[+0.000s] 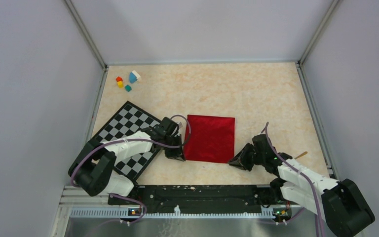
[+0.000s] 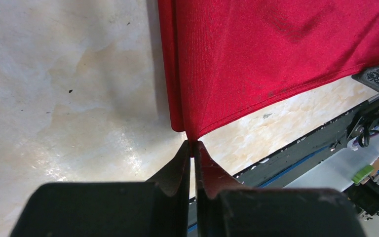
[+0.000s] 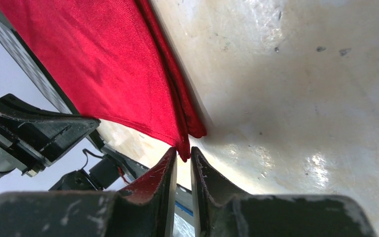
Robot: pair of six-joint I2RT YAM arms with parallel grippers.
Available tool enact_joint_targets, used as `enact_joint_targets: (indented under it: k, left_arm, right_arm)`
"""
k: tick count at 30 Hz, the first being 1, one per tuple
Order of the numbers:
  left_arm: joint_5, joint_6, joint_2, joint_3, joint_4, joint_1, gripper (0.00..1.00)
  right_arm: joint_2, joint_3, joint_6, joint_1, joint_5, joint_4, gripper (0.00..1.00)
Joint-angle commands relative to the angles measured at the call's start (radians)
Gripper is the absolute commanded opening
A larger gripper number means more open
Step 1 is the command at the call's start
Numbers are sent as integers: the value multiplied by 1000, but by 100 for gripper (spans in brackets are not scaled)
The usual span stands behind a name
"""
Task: Fold the napkin into a case and place the utensils inside
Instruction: Pick up the square-folded napkin from the center of the board, then fold the square-folded napkin at the center of the board.
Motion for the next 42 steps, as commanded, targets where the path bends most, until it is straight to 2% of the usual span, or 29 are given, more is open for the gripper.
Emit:
enact_joint_targets:
  k: [1, 5, 14, 18, 23, 28, 35, 42]
  left_arm:
    - [-8, 0, -15, -8, 26, 3, 8]
    - [-8, -2, -26, -5, 18, 4, 5]
    - [10, -4, -69, 58, -24, 3, 0]
    - [4, 3, -77, 109, -41, 4, 0]
    - [12, 32, -7, 207, -27, 46, 0]
    - [39, 85, 136, 409, -30, 140, 0]
    - [91, 145, 407, 829, -70, 235, 0]
    - [132, 206, 561, 1075, -81, 283, 0]
  right_arm:
    - [7, -3, 11, 8, 3, 24, 14]
    - [-7, -3, 17, 8, -6, 13, 0]
    - [-67, 69, -16, 8, -10, -89, 0]
    - [-7, 168, -137, -46, -11, -146, 0]
    - [139, 284, -268, -133, -83, -86, 0]
    - [327, 476, -402, -221, -126, -73, 0]
    - [560, 825, -520, -307, -157, -75, 0]
    - [741, 1066, -568, -322, -220, -75, 0]
